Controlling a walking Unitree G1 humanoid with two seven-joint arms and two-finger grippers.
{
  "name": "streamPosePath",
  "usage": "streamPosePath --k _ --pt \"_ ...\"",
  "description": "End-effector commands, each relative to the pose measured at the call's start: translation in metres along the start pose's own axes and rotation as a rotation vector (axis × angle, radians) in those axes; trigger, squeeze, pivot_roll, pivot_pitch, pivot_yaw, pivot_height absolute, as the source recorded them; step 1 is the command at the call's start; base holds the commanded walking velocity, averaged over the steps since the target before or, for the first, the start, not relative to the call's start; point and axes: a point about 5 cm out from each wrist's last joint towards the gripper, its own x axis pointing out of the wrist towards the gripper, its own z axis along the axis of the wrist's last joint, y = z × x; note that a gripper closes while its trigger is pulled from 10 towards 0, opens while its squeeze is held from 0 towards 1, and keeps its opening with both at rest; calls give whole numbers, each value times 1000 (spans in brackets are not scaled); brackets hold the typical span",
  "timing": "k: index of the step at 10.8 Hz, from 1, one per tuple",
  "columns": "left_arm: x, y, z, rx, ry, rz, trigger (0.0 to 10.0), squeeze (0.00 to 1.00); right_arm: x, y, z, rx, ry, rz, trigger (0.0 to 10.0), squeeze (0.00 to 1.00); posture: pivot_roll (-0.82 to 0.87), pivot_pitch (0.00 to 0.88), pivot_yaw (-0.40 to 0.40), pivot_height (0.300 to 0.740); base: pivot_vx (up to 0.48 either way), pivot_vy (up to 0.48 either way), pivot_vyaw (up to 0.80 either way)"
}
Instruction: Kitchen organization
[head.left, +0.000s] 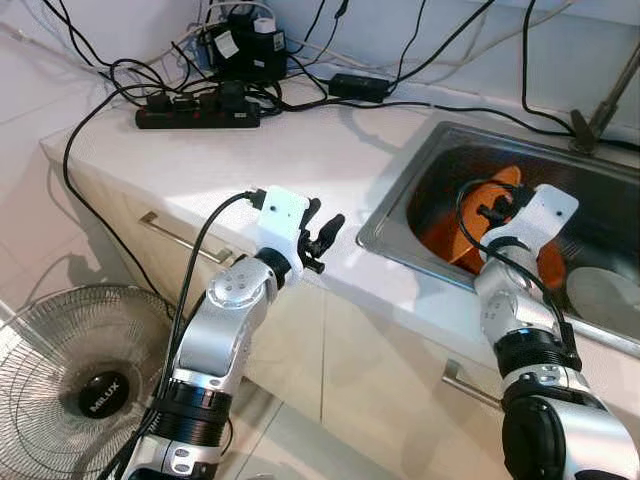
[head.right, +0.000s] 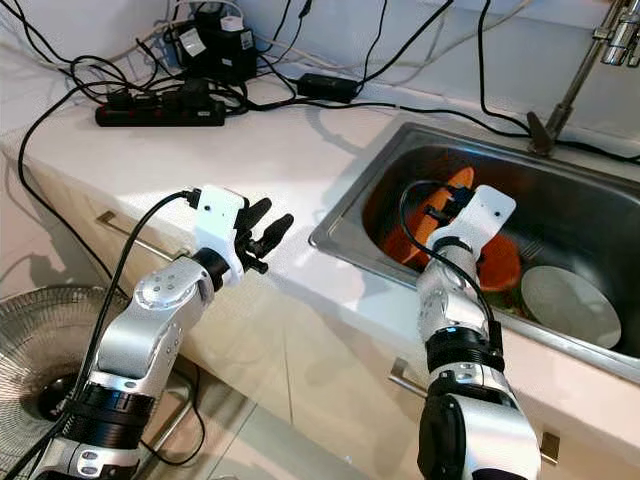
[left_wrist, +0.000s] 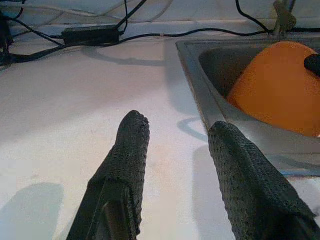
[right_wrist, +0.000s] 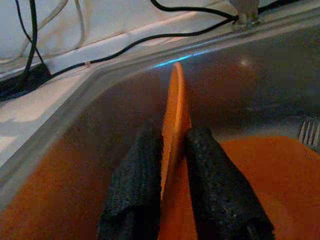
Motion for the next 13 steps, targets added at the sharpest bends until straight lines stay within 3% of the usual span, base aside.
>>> streamPosePath --k 1,4,5,6,7,10,13 --pt "-1 0 0 -8 3 4 10000 0 1 9 3 -3 -10 35 10000 0 222 23 -6 740 0 0 0" --pt "-1 3 -1 -6 9 13 10000 0 1 9 2 -13 -12 40 10000 0 220 28 -6 740 0 0 0" --pt "0 2 -2 -5 11 14 10000 0 2 9 5 -27 -31 38 10000 490 219 28 -6 740 0 0 0" --pt "0 2 -2 -1 12 15 10000 0 3 8 14 -146 -98 41 10000 769 216 29 -8 740 0 0 0" --pt "1 3 -2 3 13 16 10000 0 3 10 20 -230 -153 52 10000 0 215 30 -8 740 0 0 0" --pt "1 3 -4 10 20 20 10000 0 1 20 30 -384 -254 111 10000 0 216 30 -11 740 0 0 0" --pt "2 5 -2 57 -35 55 10000 0 -9 38 30 -348 -309 214 10000 0 212 28 -11 740 0 0 0"
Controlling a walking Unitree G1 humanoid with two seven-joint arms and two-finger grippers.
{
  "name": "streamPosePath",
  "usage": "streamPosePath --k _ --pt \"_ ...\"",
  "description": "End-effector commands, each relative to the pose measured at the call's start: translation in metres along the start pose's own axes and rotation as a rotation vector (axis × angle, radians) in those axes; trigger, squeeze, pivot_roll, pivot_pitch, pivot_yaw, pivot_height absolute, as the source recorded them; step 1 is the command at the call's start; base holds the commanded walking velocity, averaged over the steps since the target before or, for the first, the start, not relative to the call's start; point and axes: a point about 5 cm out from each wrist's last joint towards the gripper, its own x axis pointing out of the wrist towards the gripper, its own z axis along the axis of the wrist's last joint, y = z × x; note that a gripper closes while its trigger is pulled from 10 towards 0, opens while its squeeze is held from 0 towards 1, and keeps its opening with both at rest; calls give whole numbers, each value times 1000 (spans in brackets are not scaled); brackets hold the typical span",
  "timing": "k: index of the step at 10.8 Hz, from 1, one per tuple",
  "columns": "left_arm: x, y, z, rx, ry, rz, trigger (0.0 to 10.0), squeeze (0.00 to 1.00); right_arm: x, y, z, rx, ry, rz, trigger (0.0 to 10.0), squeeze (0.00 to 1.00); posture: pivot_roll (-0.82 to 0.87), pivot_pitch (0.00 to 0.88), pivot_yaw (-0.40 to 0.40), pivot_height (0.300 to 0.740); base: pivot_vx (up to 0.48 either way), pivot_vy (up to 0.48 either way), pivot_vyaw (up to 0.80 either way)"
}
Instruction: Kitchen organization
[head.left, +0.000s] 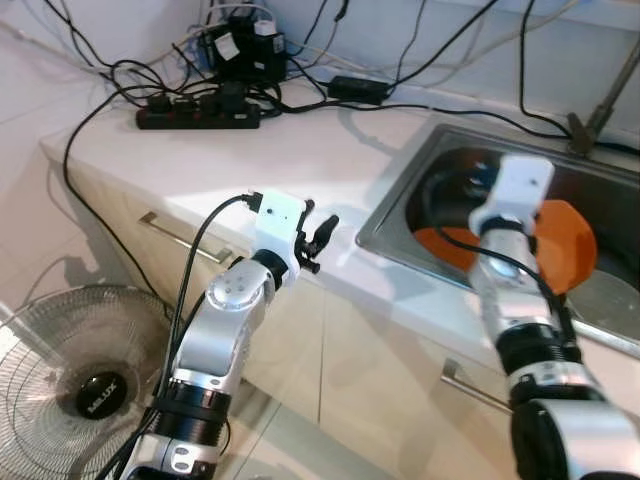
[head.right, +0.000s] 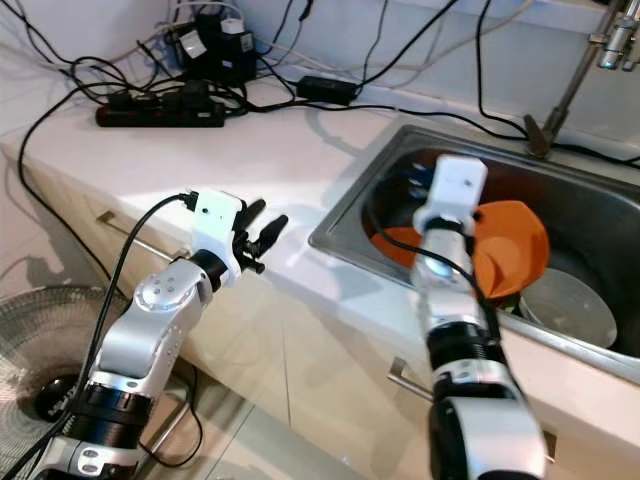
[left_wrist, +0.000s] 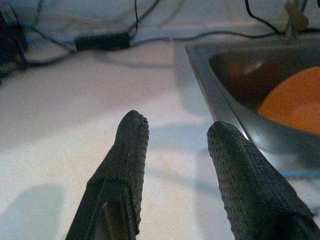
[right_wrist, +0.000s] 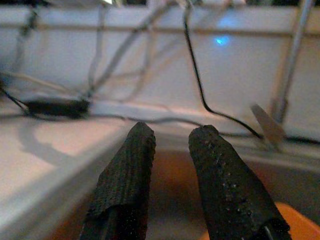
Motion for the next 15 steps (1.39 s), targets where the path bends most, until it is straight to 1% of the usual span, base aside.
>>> streamPosePath --k 1,2,3,4,5,6,8,10,15 --pt "2 7 11 61 -100 80 10000 0 -6 14 11 26 -81 88 10000 0 200 29 -14 740 0 0 0" --pt "2 11 16 70 -151 129 10000 0 -13 24 18 43 -130 145 10000 0 195 29 -15 740 0 0 0" --pt "1 17 19 74 -189 199 10000 0 -22 33 20 73 -156 186 10000 0 195 29 -15 740 0 0 0" --pt "1 21 20 65 -223 261 10000 0 -32 41 18 82 -165 232 10000 0 181 26 -17 740 0 0 0" --pt "0 25 16 85 -229 319 10000 0 -46 47 9 85 -143 277 10000 0 179 25 -19 740 0 0 0" --pt "-1 25 11 89 -243 342 10000 0 -54 47 2 88 -101 275 10000 0 174 25 -18 740 0 0 0" --pt "-3 21 6 96 -251 338 10000 0 -54 45 3 104 -84 261 10000 0 166 19 -20 740 0 -131 0" --pt "-2 19 5 94 -261 334 10000 0 -54 47 4 106 -85 274 10000 0 168 13 -21 740 0 -396 0" --pt "-2 17 2 102 -279 322 10000 0 -62 55 3 130 -77 293 10000 0 170 0 -19 740 0 -397 0"
